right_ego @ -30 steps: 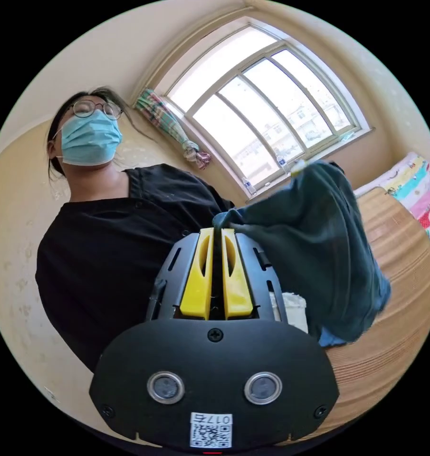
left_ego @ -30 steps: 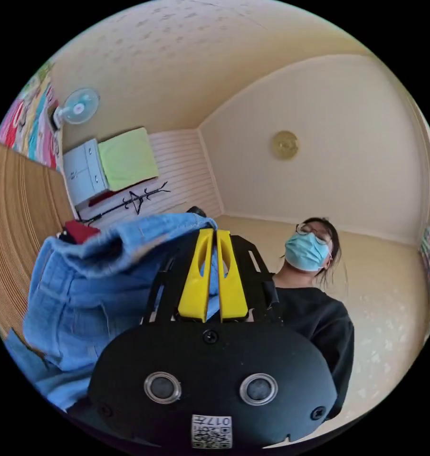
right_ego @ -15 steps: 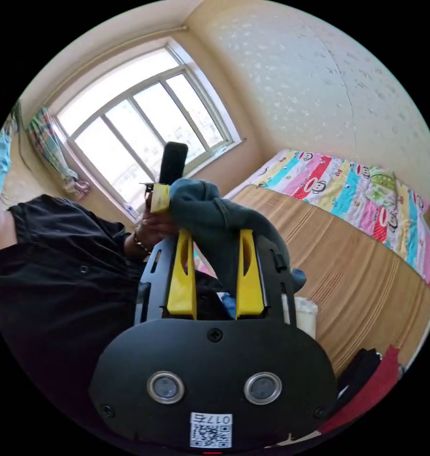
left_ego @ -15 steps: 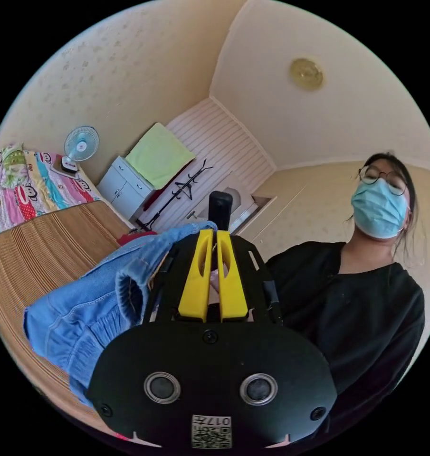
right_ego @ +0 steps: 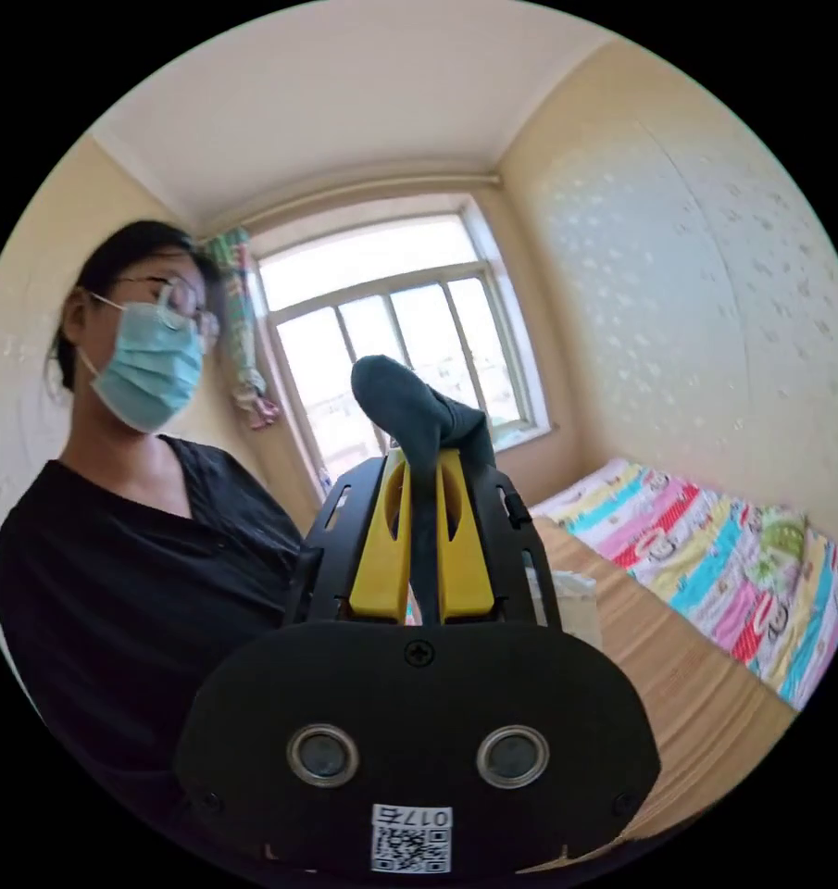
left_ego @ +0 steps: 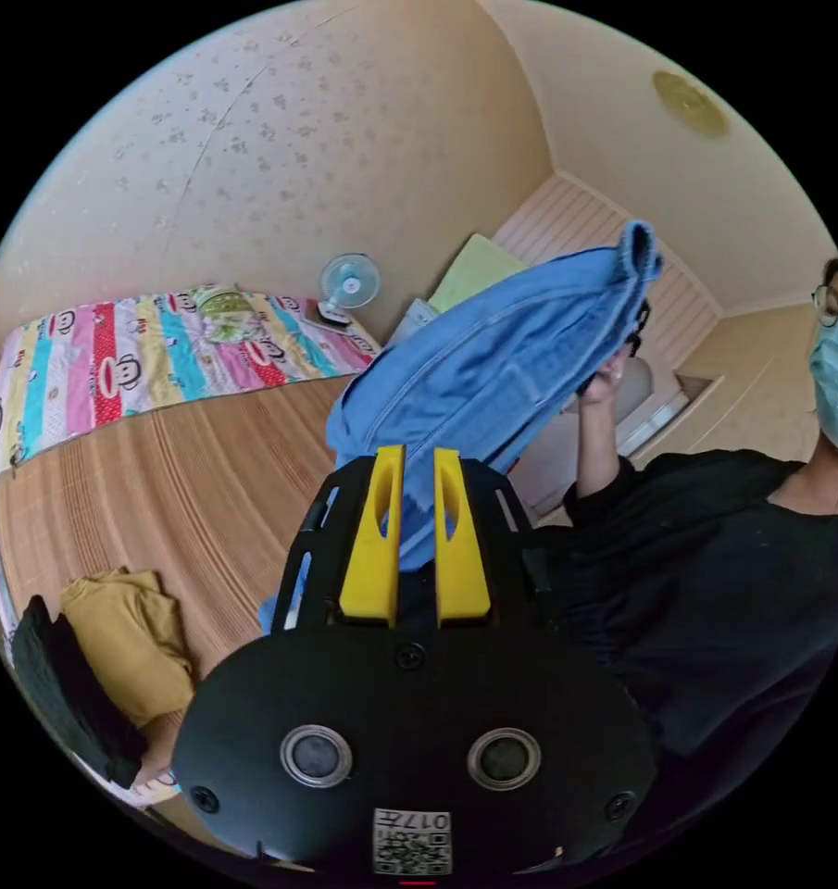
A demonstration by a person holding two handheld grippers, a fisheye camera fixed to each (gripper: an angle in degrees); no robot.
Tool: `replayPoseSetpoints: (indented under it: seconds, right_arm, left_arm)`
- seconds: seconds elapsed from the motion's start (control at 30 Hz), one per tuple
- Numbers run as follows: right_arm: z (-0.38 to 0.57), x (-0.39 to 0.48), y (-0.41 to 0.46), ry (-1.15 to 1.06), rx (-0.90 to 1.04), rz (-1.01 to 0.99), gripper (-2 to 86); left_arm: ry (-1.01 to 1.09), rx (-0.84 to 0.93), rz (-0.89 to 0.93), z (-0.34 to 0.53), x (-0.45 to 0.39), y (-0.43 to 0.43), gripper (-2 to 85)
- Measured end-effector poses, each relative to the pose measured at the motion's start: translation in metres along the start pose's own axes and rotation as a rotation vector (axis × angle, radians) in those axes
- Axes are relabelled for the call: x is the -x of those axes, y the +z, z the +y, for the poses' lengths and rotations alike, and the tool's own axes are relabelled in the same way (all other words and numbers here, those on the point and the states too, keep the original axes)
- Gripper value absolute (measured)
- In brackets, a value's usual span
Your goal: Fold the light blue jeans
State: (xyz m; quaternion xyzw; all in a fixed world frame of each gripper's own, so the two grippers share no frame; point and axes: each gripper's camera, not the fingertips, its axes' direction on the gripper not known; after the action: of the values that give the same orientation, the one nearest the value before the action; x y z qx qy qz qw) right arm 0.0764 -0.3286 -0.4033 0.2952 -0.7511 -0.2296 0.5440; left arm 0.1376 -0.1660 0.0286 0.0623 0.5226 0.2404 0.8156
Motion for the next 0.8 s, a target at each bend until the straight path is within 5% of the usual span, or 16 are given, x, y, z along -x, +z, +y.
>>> replayPoseSetpoints:
  seconds: [0.2, 0.43, 0.67, 0.8]
  right_arm:
    - [-0.052, 0.000, -0.026, -0.042, -0.296, -0.335, 1.8]
    - [-0.086, 0.010, -0.020, 0.053, -0.427, -0.293, 1.3]
    - [-0.107, 0.092, -0.039, -0.010, -0.482, 0.247, 1.1]
    - [-0.125, 0.152, -0.029, -0.100, -0.459, 0.555, 1.0]
  left_arm:
    - [0.193, 0.028, 0.018, -0.013, -0.058, 0.048, 12.4]
    - [0.319, -0.048, 0.033, -0.019, -0.128, 0.078, 13.1]
    - [0.248, -0.377, 0.161, -0.004, -0.125, 0.015, 12.5]
    - [0.129, -0.413, 0.073, 0.005, -0.100, -0.001, 13.6]
